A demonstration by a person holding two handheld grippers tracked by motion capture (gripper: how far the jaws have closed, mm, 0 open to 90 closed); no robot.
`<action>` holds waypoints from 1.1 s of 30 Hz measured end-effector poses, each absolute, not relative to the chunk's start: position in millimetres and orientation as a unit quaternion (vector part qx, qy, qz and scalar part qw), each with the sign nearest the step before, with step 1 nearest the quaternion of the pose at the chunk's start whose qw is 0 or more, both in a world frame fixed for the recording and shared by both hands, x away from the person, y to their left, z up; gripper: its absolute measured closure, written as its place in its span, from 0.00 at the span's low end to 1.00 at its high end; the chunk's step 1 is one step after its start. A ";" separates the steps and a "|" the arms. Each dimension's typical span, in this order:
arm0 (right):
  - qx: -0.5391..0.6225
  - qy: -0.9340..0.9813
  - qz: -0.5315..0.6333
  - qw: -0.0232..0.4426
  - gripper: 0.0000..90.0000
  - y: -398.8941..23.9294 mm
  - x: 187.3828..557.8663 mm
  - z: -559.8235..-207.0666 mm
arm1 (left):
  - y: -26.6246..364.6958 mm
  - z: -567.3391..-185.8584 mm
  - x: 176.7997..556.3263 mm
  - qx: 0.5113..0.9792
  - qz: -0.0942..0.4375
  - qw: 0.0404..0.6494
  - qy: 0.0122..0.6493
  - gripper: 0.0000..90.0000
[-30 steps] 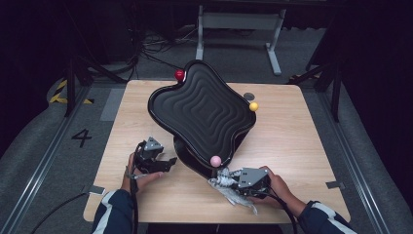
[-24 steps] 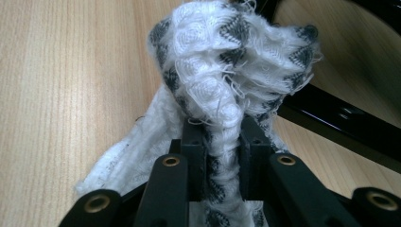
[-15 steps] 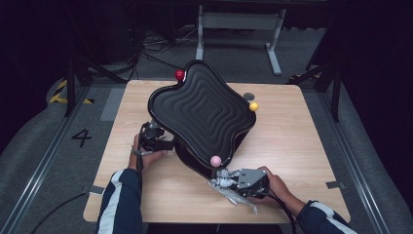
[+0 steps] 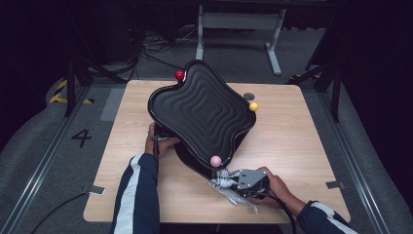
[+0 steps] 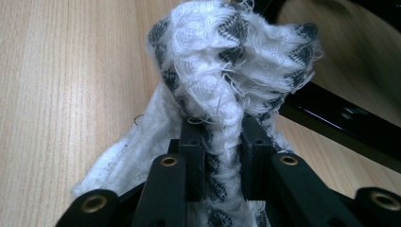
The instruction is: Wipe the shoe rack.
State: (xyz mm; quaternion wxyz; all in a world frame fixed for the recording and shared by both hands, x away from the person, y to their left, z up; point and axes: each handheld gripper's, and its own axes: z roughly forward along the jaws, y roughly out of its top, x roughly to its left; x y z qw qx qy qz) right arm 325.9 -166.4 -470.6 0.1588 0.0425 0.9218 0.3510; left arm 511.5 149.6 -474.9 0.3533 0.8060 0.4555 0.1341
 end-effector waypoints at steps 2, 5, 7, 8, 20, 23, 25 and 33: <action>0.041 0.922 0.351 0.160 0.84 -166.3 325.4 -470.6 | 144.1 -477.1 516.3 0.801 0.143 0.351 0.463 0.35; 0.037 0.922 0.350 0.162 0.84 -165.9 324.8 -470.8 | 140.8 -475.8 520.4 0.798 0.151 0.344 0.471 0.43; 0.033 0.923 0.348 0.165 0.84 -165.6 324.0 -470.5 | 139.7 -475.4 522.9 0.798 0.151 0.344 0.471 0.48; 0.031 0.922 0.348 0.165 0.84 -165.6 323.4 -470.3 | 139.3 -475.3 524.0 0.799 0.149 0.344 0.471 0.48; 0.010 0.920 0.361 0.155 0.86 -148.1 306.9 -462.2 | 136.6 -476.8 520.0 0.801 0.157 0.345 0.463 0.56; 0.007 0.924 0.346 0.165 0.87 -139.0 305.4 -466.8 | 138.7 -476.8 518.2 0.801 0.159 0.344 0.463 0.56; 0.020 0.925 0.338 0.173 0.87 -134.1 307.1 -470.2 | 139.6 -476.4 517.3 0.801 0.157 0.343 0.465 0.56; 0.053 0.924 0.324 0.197 0.89 -134.3 318.6 -470.8 | 145.5 -475.6 511.6 0.797 0.160 0.339 0.474 0.56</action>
